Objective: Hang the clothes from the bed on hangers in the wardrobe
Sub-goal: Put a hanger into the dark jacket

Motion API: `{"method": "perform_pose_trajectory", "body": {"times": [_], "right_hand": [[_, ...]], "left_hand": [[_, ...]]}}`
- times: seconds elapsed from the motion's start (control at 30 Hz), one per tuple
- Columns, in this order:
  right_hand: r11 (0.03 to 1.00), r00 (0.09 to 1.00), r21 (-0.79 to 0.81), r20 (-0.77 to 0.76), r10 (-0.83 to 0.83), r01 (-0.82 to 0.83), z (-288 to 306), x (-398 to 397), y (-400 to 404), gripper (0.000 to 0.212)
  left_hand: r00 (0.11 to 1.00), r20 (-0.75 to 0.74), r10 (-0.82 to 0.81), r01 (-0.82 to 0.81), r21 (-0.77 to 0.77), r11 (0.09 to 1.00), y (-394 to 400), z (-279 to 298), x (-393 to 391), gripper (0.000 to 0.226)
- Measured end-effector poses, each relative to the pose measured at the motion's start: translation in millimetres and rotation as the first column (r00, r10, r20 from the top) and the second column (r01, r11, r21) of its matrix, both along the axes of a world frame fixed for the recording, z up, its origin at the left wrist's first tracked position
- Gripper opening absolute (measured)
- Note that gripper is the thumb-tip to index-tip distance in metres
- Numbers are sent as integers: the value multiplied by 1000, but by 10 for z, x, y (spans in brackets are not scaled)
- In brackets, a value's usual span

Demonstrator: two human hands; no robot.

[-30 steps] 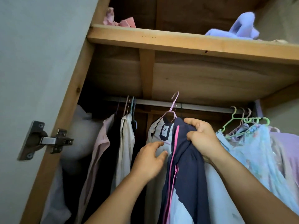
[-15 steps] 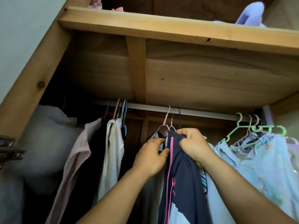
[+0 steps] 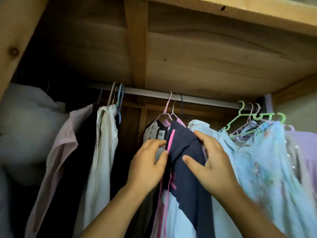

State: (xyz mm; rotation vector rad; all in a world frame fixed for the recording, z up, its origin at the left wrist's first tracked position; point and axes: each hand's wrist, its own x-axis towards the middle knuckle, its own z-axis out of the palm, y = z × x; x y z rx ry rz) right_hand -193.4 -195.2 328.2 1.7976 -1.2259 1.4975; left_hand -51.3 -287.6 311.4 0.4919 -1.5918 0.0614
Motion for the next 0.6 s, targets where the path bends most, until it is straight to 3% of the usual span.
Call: {"method": "perform_pose_trajectory", "body": {"times": [0.17,0.3,0.5,0.6], "right_hand": [[997,999,-51,-14,-51,50,-746,-99,500,51],[985,985,-50,67,-159,162,-1543,-215,1046,43],[923,910,159,176,-376,350,-2653,-185,2081,37],[845,824,273,224,-521,460,-3062,-152,2652,36]], "left_hand": [[996,63,-68,74,-106,992,330,-633,17,31],[976,75,-203,204,-15,979,713,-1407,19,29],[963,1,-268,268,-14,963,1545,-2261,23,26],[905,106,-413,413,23,911,2023,-2531,-224,25]]}}
